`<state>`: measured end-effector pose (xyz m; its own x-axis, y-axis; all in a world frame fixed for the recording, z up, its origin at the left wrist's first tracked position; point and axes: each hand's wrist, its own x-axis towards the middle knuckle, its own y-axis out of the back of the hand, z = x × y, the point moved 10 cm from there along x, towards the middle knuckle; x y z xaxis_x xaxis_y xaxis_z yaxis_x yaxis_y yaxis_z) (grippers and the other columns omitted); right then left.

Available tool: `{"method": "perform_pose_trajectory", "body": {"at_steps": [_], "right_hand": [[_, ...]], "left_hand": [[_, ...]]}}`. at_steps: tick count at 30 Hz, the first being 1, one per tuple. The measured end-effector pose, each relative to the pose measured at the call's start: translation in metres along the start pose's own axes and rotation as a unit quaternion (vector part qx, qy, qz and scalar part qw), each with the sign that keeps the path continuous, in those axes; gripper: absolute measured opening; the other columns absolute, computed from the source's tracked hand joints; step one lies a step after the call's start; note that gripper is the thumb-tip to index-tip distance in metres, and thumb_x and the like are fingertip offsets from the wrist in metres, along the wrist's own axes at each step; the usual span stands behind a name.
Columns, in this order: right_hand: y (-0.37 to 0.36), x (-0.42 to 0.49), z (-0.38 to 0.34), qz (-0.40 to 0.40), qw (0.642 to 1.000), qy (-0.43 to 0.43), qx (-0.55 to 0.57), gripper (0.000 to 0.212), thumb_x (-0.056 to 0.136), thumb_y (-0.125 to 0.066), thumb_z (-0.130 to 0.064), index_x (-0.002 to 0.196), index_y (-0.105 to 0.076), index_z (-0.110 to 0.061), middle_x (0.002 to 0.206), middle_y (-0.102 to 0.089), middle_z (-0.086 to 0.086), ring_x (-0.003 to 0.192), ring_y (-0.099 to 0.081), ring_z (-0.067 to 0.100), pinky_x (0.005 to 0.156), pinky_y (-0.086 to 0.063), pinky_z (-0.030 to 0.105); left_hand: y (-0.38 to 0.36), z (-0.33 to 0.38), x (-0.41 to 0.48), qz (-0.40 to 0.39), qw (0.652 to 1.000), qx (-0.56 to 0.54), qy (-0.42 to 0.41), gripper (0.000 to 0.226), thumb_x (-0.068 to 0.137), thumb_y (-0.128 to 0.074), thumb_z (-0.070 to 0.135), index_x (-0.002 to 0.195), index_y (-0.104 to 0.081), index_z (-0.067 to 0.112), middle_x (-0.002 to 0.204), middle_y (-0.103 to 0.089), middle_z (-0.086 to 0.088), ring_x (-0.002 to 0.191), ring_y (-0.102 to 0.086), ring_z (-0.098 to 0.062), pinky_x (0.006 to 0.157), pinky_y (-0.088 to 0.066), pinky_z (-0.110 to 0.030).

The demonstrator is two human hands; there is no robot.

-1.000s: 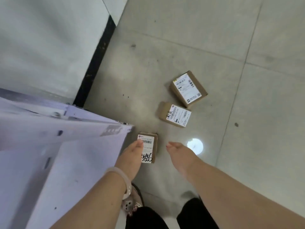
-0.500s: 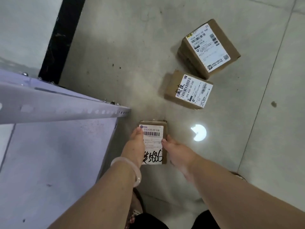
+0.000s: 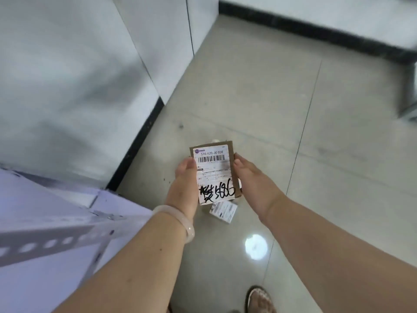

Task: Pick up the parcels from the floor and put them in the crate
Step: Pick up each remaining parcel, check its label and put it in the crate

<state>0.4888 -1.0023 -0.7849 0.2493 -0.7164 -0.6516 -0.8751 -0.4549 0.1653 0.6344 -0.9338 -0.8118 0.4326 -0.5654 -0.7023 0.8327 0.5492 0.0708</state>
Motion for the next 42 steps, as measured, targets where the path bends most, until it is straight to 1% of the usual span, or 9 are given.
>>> {"method": "perform_pose_trajectory", "body": {"at_steps": [7, 10, 13, 16, 22, 27, 33, 38, 42], "right_hand": [[0.055, -0.156, -0.203, -0.039, 0.990, 0.134, 0.032, 0.035, 0.101, -0.038, -0.035, 0.135, -0.047, -0.037, 0.116, -0.064, -0.010, 0.084, -0.062, -0.006, 0.073, -0.049, 0.015], [0.060, -0.242, -0.275, -0.060, 0.978, 0.198, 0.032, 0.027, 0.103, -0.036, -0.027, 0.117, -0.056, -0.038, 0.095, -0.066, -0.019, 0.068, -0.063, -0.016, 0.056, -0.048, 0.008], [0.054, -0.326, -0.342, -0.083, 0.958, 0.275, 0.009, 0.033, 0.103, -0.034, -0.026, 0.115, -0.063, -0.037, 0.099, -0.070, -0.017, 0.072, -0.063, -0.017, 0.054, -0.045, 0.004], [0.050, -0.407, -0.406, -0.094, 0.930, 0.355, 0.008, 0.035, 0.103, -0.034, -0.025, 0.110, -0.066, -0.036, 0.090, -0.069, -0.025, 0.072, -0.062, -0.017, 0.052, -0.041, 0.001], [0.039, -0.557, -0.474, -0.107, 0.856, 0.505, 0.020, 0.038, 0.102, -0.032, -0.021, 0.111, -0.067, -0.032, 0.099, -0.074, -0.012, 0.092, -0.069, 0.003, 0.068, -0.049, 0.009], [0.011, -0.657, -0.455, -0.164, 0.814, 0.554, 0.066, 0.039, 0.104, -0.031, -0.021, 0.107, -0.067, -0.034, 0.097, -0.075, -0.013, 0.091, -0.070, 0.002, 0.067, -0.050, 0.009], [-0.106, -0.756, -0.352, -0.310, 0.790, 0.527, 0.044, 0.035, 0.104, -0.032, -0.021, 0.119, -0.064, -0.023, 0.104, -0.075, -0.003, 0.097, -0.070, 0.011, 0.067, -0.053, 0.014], [-0.216, -0.868, -0.261, -0.421, 0.756, 0.500, -0.005, 0.036, 0.104, -0.031, -0.019, 0.115, -0.065, -0.024, 0.103, -0.073, -0.004, 0.085, -0.069, -0.001, 0.059, -0.050, 0.008], [-0.284, -0.958, -0.193, -0.521, 0.716, 0.463, -0.040, 0.036, 0.104, -0.030, -0.018, 0.114, -0.064, -0.023, 0.103, -0.073, -0.005, 0.082, -0.069, -0.003, 0.056, -0.048, 0.006]], "left_hand": [[-0.003, 0.211, -0.190, -0.027, 0.991, -0.022, -0.131, 0.038, 0.102, -0.029, 0.035, 0.084, -0.062, 0.027, 0.062, -0.071, 0.019, 0.059, -0.066, 0.005, 0.068, -0.054, -0.029], [0.014, 0.276, -0.287, -0.019, 0.981, -0.056, -0.185, 0.038, 0.103, -0.029, 0.029, 0.087, -0.063, 0.021, 0.074, -0.074, 0.011, 0.081, -0.070, -0.006, 0.063, -0.050, -0.021], [0.046, 0.324, -0.374, 0.011, 0.967, -0.091, -0.238, 0.035, 0.102, -0.031, 0.036, 0.089, -0.063, 0.030, 0.076, -0.073, 0.017, 0.076, -0.068, 0.004, 0.077, -0.050, -0.028], [0.074, 0.367, -0.465, 0.028, 0.946, -0.109, -0.304, 0.028, 0.102, -0.032, 0.037, 0.092, -0.059, 0.035, 0.079, -0.068, 0.021, 0.060, -0.062, 0.016, 0.066, -0.052, -0.021], [0.116, 0.417, -0.618, 0.048, 0.890, -0.105, -0.441, 0.027, 0.100, -0.032, 0.044, 0.106, -0.058, 0.048, 0.097, -0.067, 0.030, 0.084, -0.062, 0.018, 0.090, -0.049, -0.029], [0.159, 0.381, -0.712, 0.080, 0.866, -0.096, -0.484, 0.034, 0.099, -0.031, 0.046, 0.127, -0.052, 0.043, 0.119, -0.064, 0.019, 0.105, -0.061, 0.008, 0.096, -0.050, -0.028], [0.264, 0.246, -0.815, 0.196, 0.862, -0.141, -0.446, 0.028, 0.102, -0.030, 0.036, 0.115, -0.055, 0.039, 0.090, -0.067, 0.029, 0.076, -0.061, 0.021, 0.059, -0.049, -0.005], [0.368, 0.115, -0.912, 0.351, 0.838, -0.174, -0.378, 0.035, 0.099, -0.033, 0.047, 0.123, -0.057, 0.040, 0.109, -0.064, 0.025, 0.101, -0.059, 0.010, 0.094, -0.049, -0.029], [0.424, 0.029, -0.998, 0.459, 0.795, -0.193, -0.345, 0.027, 0.101, -0.033, 0.041, 0.104, -0.060, 0.046, 0.103, -0.066, 0.023, 0.095, -0.059, 0.009, 0.095, -0.050, -0.036]]}}
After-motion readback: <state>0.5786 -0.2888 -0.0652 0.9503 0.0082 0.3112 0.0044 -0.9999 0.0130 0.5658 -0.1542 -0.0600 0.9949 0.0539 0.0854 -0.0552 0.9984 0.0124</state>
